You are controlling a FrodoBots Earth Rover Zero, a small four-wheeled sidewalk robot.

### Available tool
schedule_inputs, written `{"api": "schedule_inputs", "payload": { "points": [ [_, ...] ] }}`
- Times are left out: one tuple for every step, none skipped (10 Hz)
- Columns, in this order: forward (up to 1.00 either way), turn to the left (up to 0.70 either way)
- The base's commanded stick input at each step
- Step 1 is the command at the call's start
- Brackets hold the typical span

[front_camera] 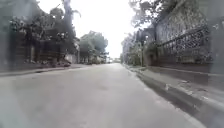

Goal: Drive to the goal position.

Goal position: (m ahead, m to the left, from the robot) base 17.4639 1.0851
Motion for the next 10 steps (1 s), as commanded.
{"api": "schedule_inputs", "payload": {
  "points": [
    [1.00, 0.00],
    [1.00, 0.00],
    [1.00, 0.00],
    [1.00, 0.00],
    [1.00, 0.00],
    [1.00, 0.00],
    [1.00, -0.07],
    [1.00, -0.39],
    [1.00, -0.40],
    [1.00, -0.39]
  ]
}}
